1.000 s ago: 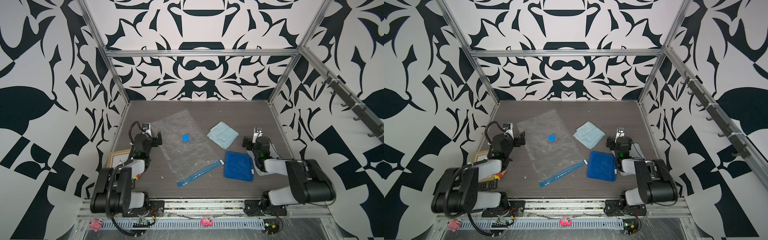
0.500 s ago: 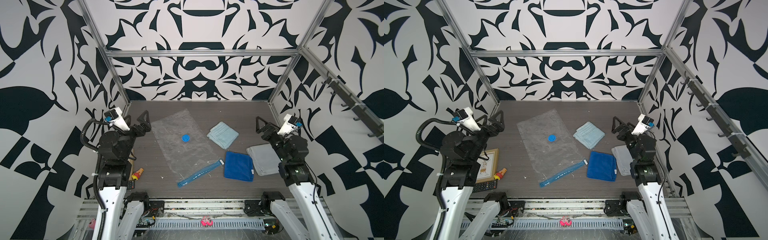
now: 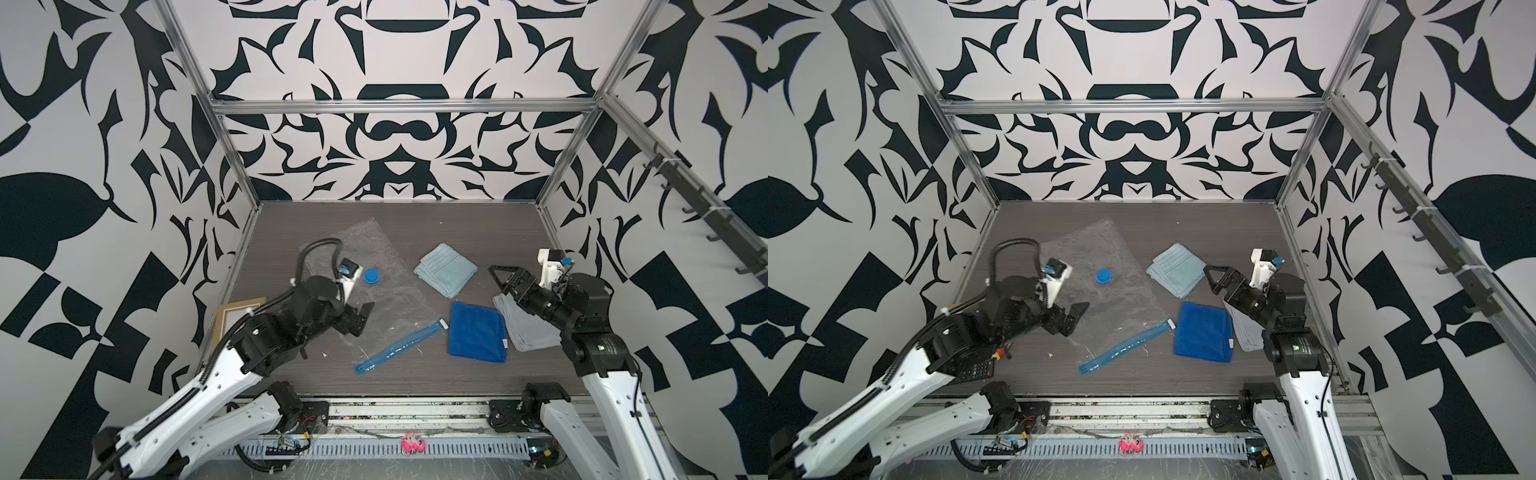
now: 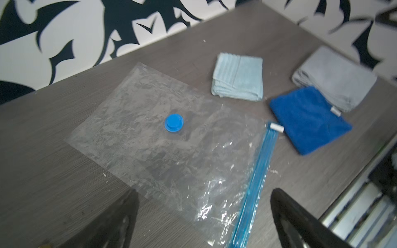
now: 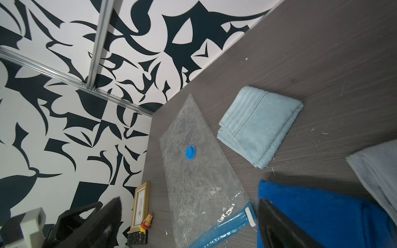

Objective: Place the folded towel into the vacuum bag
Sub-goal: Pick up the vacuum bag from the center of the board.

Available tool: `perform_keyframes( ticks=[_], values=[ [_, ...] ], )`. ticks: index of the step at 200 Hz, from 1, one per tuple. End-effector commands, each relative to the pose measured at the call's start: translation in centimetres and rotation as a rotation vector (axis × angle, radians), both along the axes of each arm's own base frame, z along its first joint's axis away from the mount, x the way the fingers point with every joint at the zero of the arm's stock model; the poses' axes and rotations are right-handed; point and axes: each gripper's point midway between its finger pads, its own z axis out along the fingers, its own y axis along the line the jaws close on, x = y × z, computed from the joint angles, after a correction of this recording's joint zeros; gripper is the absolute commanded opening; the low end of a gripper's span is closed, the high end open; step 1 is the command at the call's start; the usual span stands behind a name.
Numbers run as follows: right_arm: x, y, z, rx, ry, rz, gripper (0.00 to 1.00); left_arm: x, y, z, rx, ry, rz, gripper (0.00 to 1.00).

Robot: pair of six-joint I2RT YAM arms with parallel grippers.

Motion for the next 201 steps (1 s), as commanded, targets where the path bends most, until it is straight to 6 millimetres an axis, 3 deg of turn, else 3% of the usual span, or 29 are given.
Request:
perform_keyframes(
  ticks=[1,35,84,109,149,201],
  values=[
    [-0.1,-0.2,0.4,0.000,0.000,-0.013,0.98,-0.6,0.4,-2.8,0.301,-0.115,-0.026,0.99],
    [0.2,-1.5,-0.5,-0.030,0.039,-0.091,0.98,-4.7,-4.5,-7.6,0.468,-0.151,-0.202,1.00],
    [1.1,-2.4,-1.2,-0.071,0.067,-0.136,0.98,-5.3,-9.5,-12.8,0.685,-0.165,-0.183,0.98],
    [1.8,-2.6,-0.6,-0.102,0.045,-0.138,0.98,-4.1,-10.3,-13.9,0.697,-0.196,-0.125,0.97],
    [2.6,-2.4,-0.2,-0.127,0.041,-0.110,0.99,-2.6,-10.2,-15.6,0.586,-0.052,-0.134,0.90],
    [2.9,-2.4,-0.6,-0.137,0.048,-0.099,0.99,-3.5,-11.6,-17.2,0.579,0.020,-0.277,0.91]
  ],
)
